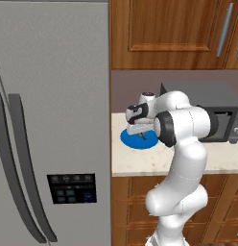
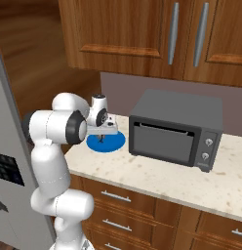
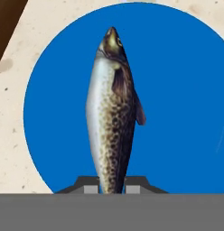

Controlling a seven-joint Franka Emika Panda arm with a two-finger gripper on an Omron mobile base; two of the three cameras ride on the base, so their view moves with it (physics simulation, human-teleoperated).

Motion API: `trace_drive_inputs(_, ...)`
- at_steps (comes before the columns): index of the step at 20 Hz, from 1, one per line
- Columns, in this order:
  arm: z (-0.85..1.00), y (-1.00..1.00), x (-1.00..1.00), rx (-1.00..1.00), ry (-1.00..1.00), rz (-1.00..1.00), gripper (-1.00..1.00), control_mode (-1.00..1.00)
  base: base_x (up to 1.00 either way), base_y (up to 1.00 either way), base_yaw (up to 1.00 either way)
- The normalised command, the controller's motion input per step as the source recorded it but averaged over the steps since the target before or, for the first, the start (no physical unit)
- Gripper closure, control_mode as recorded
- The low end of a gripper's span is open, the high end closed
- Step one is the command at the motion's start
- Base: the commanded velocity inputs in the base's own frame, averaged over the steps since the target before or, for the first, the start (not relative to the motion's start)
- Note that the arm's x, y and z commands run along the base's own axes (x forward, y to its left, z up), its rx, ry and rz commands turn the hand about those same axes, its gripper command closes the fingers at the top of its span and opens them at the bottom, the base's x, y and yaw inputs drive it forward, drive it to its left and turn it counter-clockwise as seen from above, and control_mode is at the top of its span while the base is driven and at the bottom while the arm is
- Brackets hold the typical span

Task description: Take the fish from the oven and place it on the plate on the counter.

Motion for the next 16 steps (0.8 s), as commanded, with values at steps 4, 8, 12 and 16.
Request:
trace_drive_inputs(4, -0.03, 0.0, 0.0, 0.0, 0.0, 0.0, 1.0, -1.0, 0.0, 0.0, 0.0)
trace_drive_inputs(8, 0.04, 0.0, 0.0, -0.01, 0.0, 0.0, -1.0, -1.0, 0.0, 0.0, 0.0)
trace_drive_inputs(12, 0.03, 0.0, 0.0, -0.02, 0.0, 0.0, -1.0, -1.0, 0.0, 0.0, 0.0)
trace_drive_inputs(16, 0.13, 0.0, -0.06, -0.03, 0.0, 0.0, -1.0, -1.0, 0.0, 0.0, 0.0)
